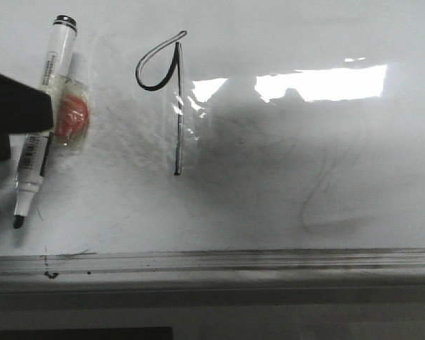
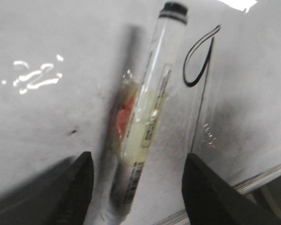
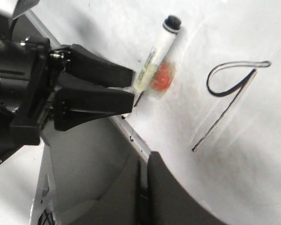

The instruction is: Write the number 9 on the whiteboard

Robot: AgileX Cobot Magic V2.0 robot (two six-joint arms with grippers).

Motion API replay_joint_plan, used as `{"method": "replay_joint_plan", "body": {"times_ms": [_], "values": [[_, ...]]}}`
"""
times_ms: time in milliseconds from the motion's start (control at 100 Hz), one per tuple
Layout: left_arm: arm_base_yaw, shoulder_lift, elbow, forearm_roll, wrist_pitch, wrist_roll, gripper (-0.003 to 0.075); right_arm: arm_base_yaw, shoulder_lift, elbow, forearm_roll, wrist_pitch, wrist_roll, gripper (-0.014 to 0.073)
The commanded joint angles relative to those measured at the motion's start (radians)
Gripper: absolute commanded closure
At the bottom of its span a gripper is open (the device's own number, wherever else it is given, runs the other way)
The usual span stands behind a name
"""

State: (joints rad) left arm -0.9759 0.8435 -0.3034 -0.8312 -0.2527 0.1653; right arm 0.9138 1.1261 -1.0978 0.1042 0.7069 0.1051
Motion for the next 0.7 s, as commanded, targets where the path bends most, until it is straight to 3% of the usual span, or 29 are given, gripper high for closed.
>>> {"method": "replay_joint_plan", "body": {"times_ms": [0,60,160,410,500,690], "values": [[0.001,-0.068,-0.026,0.061,-0.056,0.002,0.0405,0.002,-0.079,0.022,-0.047,-0.133,0.0,0.0657],[0.001,-0.117,-0.024,0.085,-0.051,0.002,0.0505,0.002,-0.129,0.084,-0.074,-0.205,0.0,0.0657],[0.001,-0.207,-0.016,0.146,-0.047,0.008,0.0736,0.002,-0.241,0.207,-0.117,-0.356,-0.001,0.0657],[0.001,-0.37,0.061,0.267,-0.047,0.055,0.0741,0.002,-0.568,0.573,-0.224,-0.762,-0.004,0.0657],[0.001,-0.401,0.099,0.276,-0.047,0.055,0.0741,0.002,-0.68,0.683,-0.249,-0.824,-0.004,0.0657],[0.001,-0.413,0.142,0.274,-0.047,0.055,0.0741,0.002,-0.868,0.831,-0.253,-0.816,-0.004,0.0657]]}}
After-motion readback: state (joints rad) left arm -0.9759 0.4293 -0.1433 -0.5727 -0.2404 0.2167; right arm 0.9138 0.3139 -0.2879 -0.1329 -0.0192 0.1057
